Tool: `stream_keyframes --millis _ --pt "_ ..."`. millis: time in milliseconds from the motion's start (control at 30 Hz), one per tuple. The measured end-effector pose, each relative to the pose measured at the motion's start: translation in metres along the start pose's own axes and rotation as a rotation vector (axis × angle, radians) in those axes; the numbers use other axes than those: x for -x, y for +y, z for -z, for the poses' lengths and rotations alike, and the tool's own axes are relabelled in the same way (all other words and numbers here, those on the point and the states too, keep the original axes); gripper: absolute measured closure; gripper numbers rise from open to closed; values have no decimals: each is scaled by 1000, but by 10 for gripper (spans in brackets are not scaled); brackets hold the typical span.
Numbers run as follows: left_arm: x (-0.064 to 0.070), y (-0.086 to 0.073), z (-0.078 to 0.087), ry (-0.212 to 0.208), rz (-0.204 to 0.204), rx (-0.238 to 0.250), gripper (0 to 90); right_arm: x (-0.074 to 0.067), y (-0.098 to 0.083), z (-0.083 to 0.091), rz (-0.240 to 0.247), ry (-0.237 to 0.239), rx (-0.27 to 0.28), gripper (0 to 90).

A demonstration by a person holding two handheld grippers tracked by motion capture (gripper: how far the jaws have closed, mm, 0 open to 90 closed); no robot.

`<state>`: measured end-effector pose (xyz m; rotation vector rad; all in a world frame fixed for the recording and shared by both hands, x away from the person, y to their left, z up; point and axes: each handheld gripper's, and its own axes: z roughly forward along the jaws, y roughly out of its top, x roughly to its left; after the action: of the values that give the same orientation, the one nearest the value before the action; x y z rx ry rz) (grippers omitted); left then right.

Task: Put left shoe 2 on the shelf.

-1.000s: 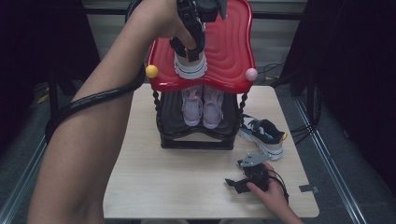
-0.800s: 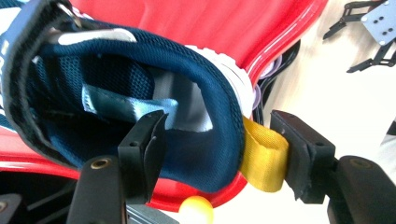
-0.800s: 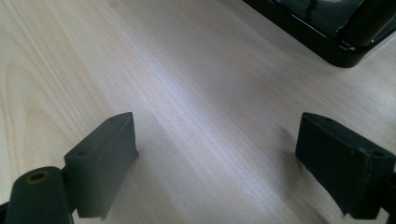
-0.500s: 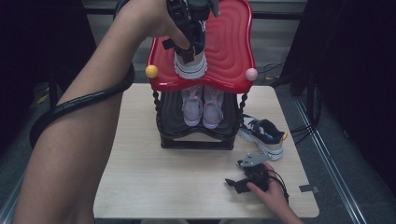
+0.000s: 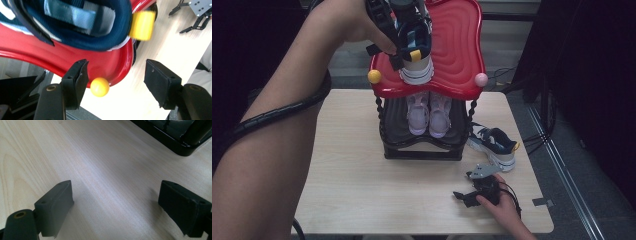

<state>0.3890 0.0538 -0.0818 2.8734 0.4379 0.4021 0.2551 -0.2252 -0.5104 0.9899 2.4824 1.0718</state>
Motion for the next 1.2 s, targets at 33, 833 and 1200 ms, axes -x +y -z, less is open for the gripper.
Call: stream_keyframes --millis 33,833,1200 --pt "0 -2 -1 -5 9 0 349 0 0 0 1 -1 1 117" --pt "-9 -66 -15 -78 139 -12 323 0 0 0 2 -1 1 117" --pt "-10 -98 -24 -102 189 -5 309 0 0 0 1 -2 1 117"
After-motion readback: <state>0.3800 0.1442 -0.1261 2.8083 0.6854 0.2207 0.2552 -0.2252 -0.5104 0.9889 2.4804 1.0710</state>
